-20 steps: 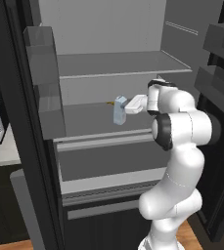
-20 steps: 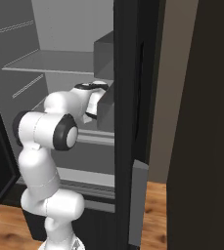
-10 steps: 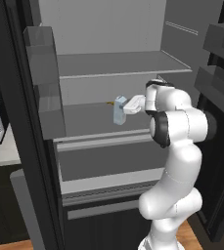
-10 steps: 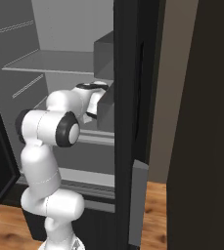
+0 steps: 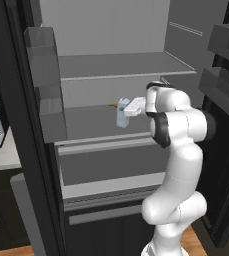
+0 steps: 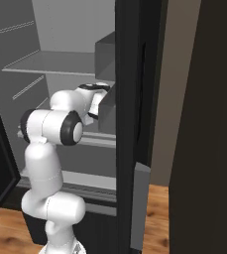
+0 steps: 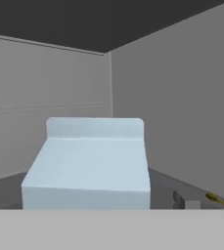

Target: Take out the milk from the fridge and place it on the tray on the counter. Then take the sugar cube near the tray and place it in the tray.

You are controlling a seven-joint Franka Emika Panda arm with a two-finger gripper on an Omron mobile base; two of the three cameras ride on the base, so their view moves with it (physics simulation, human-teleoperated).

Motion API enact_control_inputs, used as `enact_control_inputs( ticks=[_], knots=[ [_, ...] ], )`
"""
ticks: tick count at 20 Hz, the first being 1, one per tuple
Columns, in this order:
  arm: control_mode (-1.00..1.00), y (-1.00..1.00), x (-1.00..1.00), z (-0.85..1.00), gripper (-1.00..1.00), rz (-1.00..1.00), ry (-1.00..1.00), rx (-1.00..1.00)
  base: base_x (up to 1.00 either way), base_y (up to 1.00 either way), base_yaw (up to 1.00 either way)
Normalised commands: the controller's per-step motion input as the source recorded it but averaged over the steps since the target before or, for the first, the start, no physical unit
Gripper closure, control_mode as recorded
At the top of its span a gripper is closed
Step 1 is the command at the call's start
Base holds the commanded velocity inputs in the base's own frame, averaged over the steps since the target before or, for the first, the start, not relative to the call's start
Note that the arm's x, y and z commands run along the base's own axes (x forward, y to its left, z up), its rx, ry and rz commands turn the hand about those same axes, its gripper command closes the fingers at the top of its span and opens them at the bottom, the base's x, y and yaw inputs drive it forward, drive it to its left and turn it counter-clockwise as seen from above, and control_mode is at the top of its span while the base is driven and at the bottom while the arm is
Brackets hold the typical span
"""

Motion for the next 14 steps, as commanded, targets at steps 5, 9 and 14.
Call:
enact_control_inputs(
  ticks=[5, 9, 14],
  knots=[
    [-1.00, 0.16, 0.16, -0.12, 1.00, 0.00, 0.00, 0.00, 0.00, 0.00, 0.00],
    [-1.00, 0.00, 0.02, -0.03, 1.00, 0.00, 0.00, 0.00, 0.00, 0.00, 0.00],
    [-1.00, 0.00, -0.02, 0.00, 1.00, 0.00, 0.00, 0.00, 0.00, 0.00, 0.00]
  ],
)
